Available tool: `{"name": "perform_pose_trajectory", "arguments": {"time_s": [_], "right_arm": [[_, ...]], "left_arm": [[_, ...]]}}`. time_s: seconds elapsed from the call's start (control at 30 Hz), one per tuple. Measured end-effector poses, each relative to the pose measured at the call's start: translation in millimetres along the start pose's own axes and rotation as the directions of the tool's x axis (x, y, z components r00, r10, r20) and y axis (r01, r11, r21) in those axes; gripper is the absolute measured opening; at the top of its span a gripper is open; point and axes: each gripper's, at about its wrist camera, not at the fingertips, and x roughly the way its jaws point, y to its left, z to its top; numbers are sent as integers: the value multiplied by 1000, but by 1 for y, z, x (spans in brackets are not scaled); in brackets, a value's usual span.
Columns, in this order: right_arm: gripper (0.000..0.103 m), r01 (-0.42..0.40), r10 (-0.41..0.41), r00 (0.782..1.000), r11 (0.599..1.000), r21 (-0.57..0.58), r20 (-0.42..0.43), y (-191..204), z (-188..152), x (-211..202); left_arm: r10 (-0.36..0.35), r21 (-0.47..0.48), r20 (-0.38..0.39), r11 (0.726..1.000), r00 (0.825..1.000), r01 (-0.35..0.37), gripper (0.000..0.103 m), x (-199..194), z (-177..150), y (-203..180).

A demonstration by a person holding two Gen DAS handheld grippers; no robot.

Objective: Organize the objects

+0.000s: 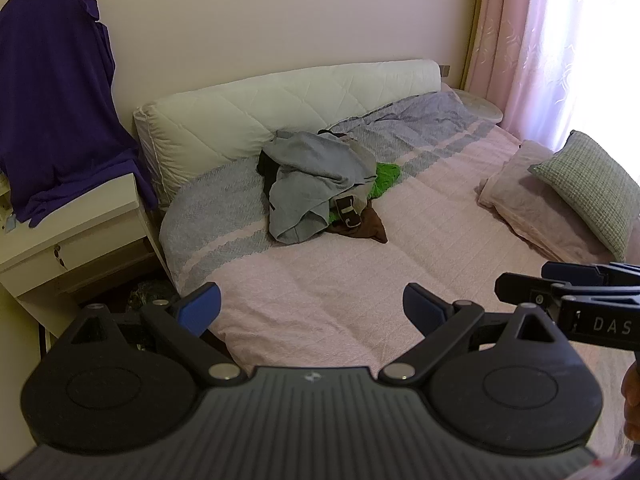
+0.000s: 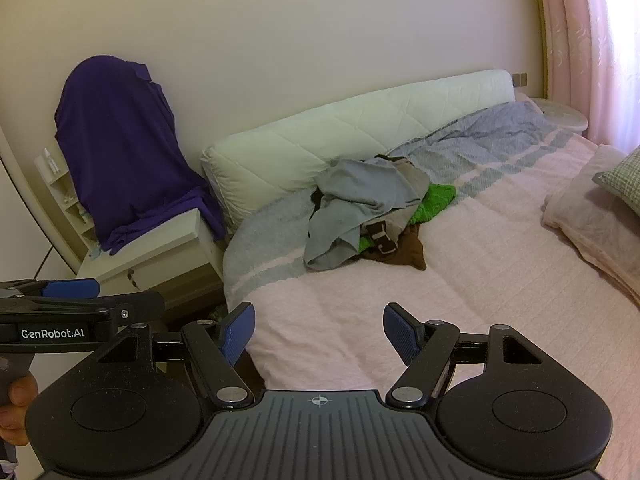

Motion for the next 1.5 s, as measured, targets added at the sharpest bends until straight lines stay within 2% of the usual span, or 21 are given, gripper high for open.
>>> {"name": "perform_pose_trajectory", "arguments": {"time_s": [0.9, 0.93, 1.2, 1.5], "right_arm": [[68, -46, 45, 998, 999, -20, -37, -33, 3, 11], [68, -49, 48, 998, 999, -21, -39, -34, 3, 11], [68, -80, 80, 996, 997, -12, -37, -44, 7, 13], [68, -71, 72, 996, 997, 6, -49, -49, 10, 25]], "left_arm": [[50, -43, -22, 998, 999, -51, 96, 13, 1, -22], [6, 1, -22, 1000, 1000, -6, 96, 13, 0, -23], [34, 5, -26, 999, 999, -34, 96, 11, 1, -31], [29, 9, -43, 1000, 999, -29, 96, 31, 8, -32]]}}
